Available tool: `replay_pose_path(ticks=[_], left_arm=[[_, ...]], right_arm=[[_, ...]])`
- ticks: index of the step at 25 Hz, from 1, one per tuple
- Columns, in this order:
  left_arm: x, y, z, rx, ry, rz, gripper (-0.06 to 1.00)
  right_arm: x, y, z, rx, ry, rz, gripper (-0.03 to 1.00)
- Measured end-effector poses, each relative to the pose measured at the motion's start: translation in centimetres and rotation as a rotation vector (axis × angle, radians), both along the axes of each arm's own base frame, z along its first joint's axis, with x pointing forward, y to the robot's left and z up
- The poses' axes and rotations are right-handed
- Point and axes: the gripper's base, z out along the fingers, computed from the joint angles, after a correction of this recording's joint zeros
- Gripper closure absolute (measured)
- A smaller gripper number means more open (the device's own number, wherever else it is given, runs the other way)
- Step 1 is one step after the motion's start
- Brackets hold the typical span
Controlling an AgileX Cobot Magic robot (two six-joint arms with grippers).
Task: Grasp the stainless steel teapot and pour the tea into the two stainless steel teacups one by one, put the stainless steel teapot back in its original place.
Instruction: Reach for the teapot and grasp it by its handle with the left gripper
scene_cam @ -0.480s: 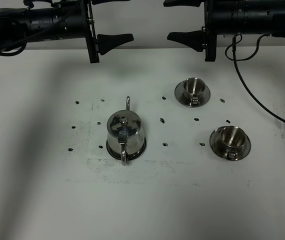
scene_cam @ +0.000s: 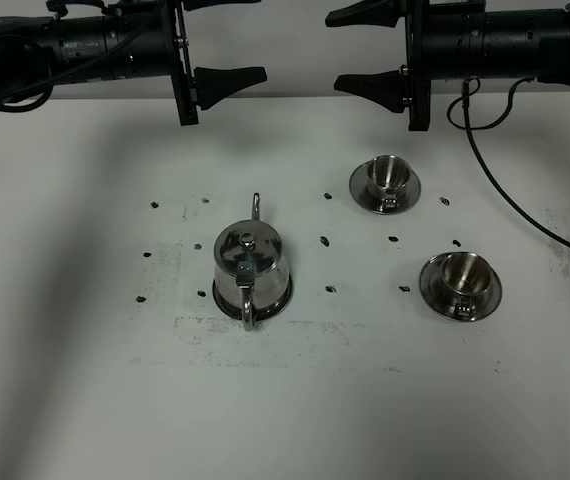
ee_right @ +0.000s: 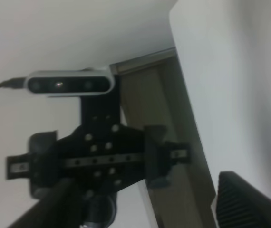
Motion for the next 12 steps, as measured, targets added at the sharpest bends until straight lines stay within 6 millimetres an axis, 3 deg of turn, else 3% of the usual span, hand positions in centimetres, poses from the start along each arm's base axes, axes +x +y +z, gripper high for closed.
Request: replay_pose_path(ticks=[7,12], left_arm=[[0.19,0.08,-0.78,0.008,-0.018,0.001,0.26],[-0.09,0.71,-0.13,0.072,-0.091,-0.014,0.26]], right_arm=[[0.00,0.00,0.02,-0.008,-0.040,0.009,0.38],[-0.35,0.11,0.13,-0.029,-0.185,0.079,0.38]])
